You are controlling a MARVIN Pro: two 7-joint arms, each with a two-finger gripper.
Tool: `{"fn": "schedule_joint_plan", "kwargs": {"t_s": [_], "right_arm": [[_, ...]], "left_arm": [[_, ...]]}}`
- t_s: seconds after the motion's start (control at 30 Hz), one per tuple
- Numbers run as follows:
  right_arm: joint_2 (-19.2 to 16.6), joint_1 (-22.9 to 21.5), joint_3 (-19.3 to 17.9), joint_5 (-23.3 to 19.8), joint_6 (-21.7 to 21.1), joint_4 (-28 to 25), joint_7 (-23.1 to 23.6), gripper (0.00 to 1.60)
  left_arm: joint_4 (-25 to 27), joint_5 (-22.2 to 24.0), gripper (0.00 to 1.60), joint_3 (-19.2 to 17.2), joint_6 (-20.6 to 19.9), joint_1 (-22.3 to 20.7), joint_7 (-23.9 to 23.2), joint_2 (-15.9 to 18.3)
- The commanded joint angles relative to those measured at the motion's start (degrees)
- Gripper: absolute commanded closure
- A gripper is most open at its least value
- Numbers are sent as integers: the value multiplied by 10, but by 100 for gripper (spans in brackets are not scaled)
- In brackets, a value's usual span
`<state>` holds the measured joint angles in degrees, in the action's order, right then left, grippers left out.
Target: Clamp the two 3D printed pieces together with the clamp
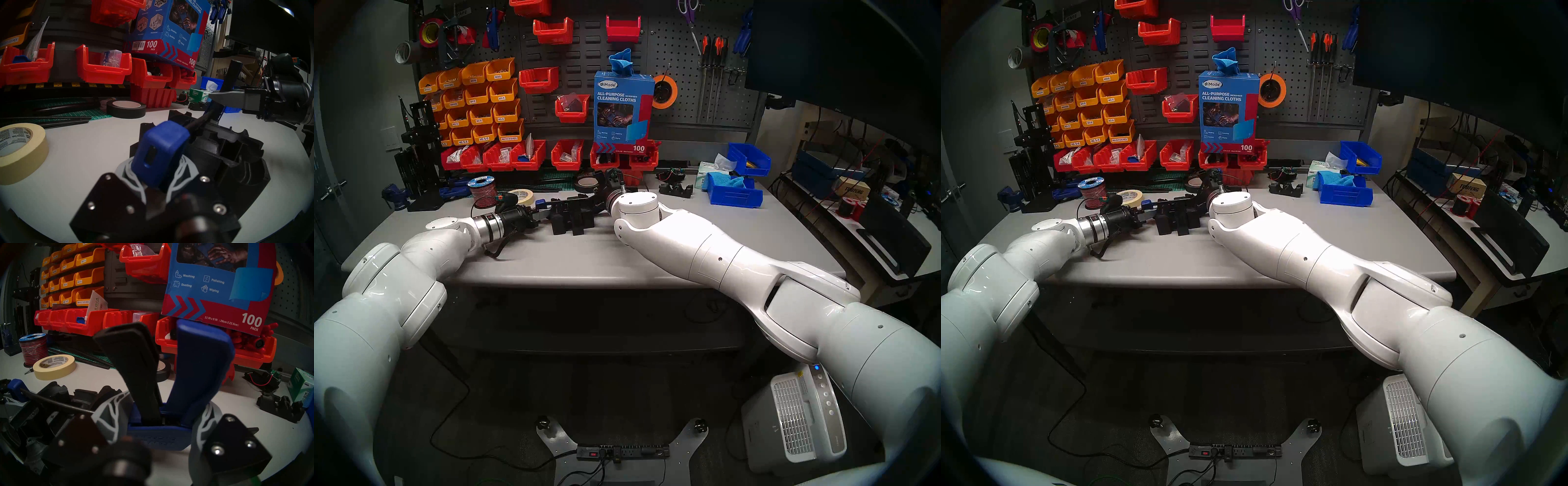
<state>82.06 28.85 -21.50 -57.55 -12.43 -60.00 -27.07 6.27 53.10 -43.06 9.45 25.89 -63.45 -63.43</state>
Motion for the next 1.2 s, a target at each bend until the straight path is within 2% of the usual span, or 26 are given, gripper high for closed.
{"fn": "schedule_joint_plan", "kwargs": {"t_s": [0.0, 0.17, 0.2, 0.27, 0.3, 0.37, 1.0, 1.1, 1.13, 1.17], "right_arm": [[60, -5, 23, -13, 4, -57, 30, 160], [68, -6, 30, -19, 8, -58, 21, 160], [51, -10, 30, -20, 9, -55, 22, 160], [67, -8, 34, -22, 11, -59, 17, 160], [56, -10, 34, -23, 11, -60, 16, 160], [64, -10, 38, -26, 13, -61, 13, 160], [58, -22, 58, -48, 26, -66, -13, 160], [60, -23, 61, -52, 28, -67, -17, 160], [74, -22, 62, -54, 28, -64, -20, 160], [52, -25, 62, -54, 29, -65, -19, 160]], "left_arm": [[17, 3, 160, -3, 4, -23, -1, -17], [18, 3, 160, -3, 4, -23, -3, -19], [14, 2, 160, -3, 4, -22, -2, -10], [18, 3, 160, -3, 4, -23, -4, -19], [15, 2, 160, -3, 4, -22, -3, -12], [18, 3, 160, -3, 5, -22, -4, -18], [15, 2, 160, -4, 6, -21, -5, -12], [16, 2, 160, -4, 6, -21, -6, -13], [19, 2, 160, -4, 6, -22, -6, -19], [14, 2, 160, -4, 6, -20, -5, -7]]}}
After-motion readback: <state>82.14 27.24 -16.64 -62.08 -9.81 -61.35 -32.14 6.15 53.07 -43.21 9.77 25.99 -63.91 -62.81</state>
